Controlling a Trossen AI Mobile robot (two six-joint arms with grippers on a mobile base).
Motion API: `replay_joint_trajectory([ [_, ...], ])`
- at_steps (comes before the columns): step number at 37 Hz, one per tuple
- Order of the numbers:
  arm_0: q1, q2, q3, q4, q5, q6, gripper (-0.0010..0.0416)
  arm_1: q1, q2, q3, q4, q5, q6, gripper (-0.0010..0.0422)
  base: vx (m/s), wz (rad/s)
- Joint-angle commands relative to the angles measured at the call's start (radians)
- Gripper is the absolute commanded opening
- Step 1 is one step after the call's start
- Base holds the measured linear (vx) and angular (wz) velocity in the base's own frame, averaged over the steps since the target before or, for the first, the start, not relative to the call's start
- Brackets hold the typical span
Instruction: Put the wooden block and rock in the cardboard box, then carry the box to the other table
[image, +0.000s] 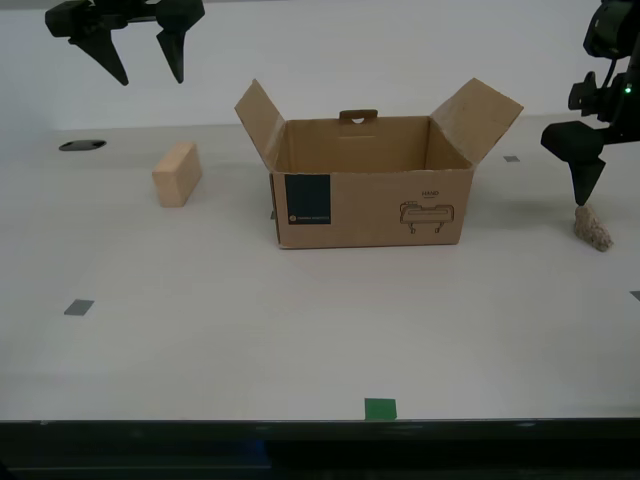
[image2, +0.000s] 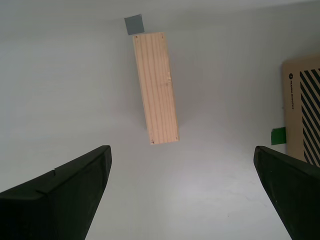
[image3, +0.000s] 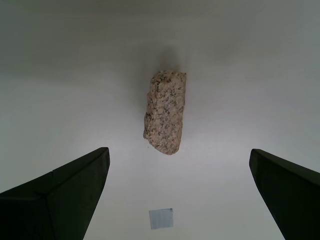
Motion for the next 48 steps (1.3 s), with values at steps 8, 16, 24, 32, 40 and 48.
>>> replay_joint_trajectory([
  [8, 0.0, 0.092, 0.009, 0.067, 0.003, -0.007, 0.0389, -0.001, 0.0, 0.001, -0.005, -0.001, 0.002, 0.0389, 0.0, 0.0],
  [16, 0.0, 0.158, 0.055, 0.071, 0.003, -0.013, 0.0389, -0.001, 0.0, 0.001, -0.006, -0.001, -0.003, 0.0389, 0.0, 0.0],
  [24, 0.0, 0.193, 0.094, 0.076, 0.002, -0.034, 0.0389, -0.001, 0.0, 0.001, -0.009, -0.001, -0.006, 0.0389, 0.0, 0.0],
  [32, 0.0, 0.208, 0.09, 0.101, -0.016, -0.045, 0.0389, -0.001, 0.0, 0.001, -0.012, 0.0, -0.006, 0.0389, 0.0, 0.0],
  [40, 0.0, 0.208, 0.088, 0.124, -0.032, -0.052, 0.0389, -0.001, 0.0, 0.001, -0.012, -0.001, -0.006, 0.0389, 0.0, 0.0],
  [48, 0.0, 0.208, 0.069, 0.135, -0.031, -0.052, 0.039, -0.001, 0.0, 0.001, -0.013, -0.001, -0.006, 0.0389, 0.0, 0.0],
])
